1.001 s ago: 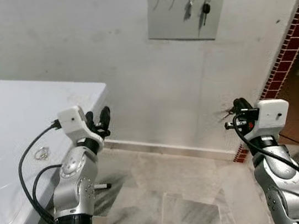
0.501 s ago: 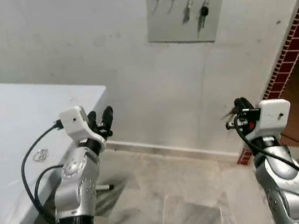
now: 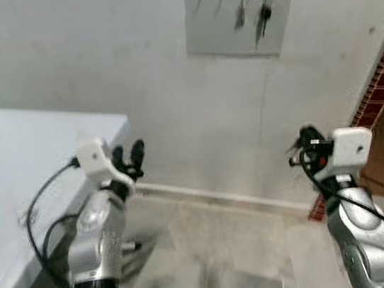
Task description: Hang keys on a hook
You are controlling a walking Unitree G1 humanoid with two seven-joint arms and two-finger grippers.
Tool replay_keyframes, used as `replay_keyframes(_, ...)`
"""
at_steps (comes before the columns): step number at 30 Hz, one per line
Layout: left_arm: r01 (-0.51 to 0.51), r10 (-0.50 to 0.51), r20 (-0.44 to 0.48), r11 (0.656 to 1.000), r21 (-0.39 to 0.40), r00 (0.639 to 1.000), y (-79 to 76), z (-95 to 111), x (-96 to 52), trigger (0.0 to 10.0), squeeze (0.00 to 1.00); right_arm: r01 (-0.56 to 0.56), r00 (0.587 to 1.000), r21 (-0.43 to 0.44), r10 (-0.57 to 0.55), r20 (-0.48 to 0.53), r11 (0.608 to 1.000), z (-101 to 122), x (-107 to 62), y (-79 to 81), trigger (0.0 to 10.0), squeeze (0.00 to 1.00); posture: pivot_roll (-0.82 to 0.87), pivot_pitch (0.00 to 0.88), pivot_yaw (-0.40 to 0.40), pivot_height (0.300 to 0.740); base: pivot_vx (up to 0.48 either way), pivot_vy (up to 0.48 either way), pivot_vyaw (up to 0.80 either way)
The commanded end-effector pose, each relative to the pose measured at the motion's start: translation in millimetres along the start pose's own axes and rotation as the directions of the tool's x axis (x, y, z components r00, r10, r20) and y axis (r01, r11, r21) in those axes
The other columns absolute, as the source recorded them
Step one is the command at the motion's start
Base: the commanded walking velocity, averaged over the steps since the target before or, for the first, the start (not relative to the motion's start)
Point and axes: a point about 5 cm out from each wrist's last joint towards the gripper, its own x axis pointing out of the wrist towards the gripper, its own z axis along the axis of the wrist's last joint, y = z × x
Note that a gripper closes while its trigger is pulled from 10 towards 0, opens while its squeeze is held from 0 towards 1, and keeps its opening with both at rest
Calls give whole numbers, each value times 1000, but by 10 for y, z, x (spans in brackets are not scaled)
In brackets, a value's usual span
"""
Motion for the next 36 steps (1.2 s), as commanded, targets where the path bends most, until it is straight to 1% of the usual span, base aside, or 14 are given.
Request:
replay_keyframes(1,15,-15,-9,1000,-8,1000,-65,-11,6,10000,0,17,1000,-3,-17,13,1000,39,-16,-50,10000,0,23,75,-9,740,315,0,0)
replay_keyframes(5,13,-13,-10,1000,-12,1000,-61,-15,-3,10000,0,15,1000,-2,-15,12,1000,37,-24,-44,10000,0,25,75,-10,740,291,0,0)
replay_keyframes(7,7,-7,-14,1000,-29,1000,-55,-24,-5,10000,0,13,1000,-1,-13,11,1000,34,-25,-38,10000,0,26,74,-11,740,261,0,0)
replay_keyframes(9,6,-7,-16,1000,-24,1000,-52,-26,-6,10000,0,11,1000,0,-11,10,1000,33,-24,-34,10000,0,26,73,-11,740,0,287,0)
replay_keyframes(12,7,-7,-17,1000,-28,1000,-55,-30,-9,10000,0,8,1000,1,-8,10,1000,35,-25,-30,10000,0,26,71,-11,740,0,340,0)
replay_keyframes(13,6,-6,-15,999,-39,1000,-56,-32,-12,10000,0,8,1000,1,-8,9,1000,34,-28,-29,10000,0,26,72,-11,740,0,375,0)
replay_keyframes(16,12,-13,-14,999,-29,1000,-63,-22,-11,10000,0,6,1000,3,-6,9,1000,39,-26,-27,10000,0,27,71,-12,740,0,410,0)
replay_keyframes(19,13,-13,-14,999,-46,1000,-63,-23,-11,10000,0,6,1000,3,-6,9,1000,38,-26,-23,10000,0,26,72,-12,740,0,430,0)
replay_keyframes(27,28,-29,-15,1000,-14,999,-78,-21,-16,10000,0,9,1000,3,-9,5,1000,38,-42,-33,10000,0,24,78,-12,740,0,465,0)
replay_keyframes(32,32,-32,-26,999,5,999,-85,-36,-24,10000,0,10,1000,2,-11,2,1000,28,-54,-28,10000,0,22,83,-10,740,301,364,0)
replay_keyframes(36,30,-30,-31,1000,4,999,-83,-39,-24,10000,0,12,1000,2,-12,-1,1000,27,-60,-36,10000,0,21,88,-10,740,382,274,0)
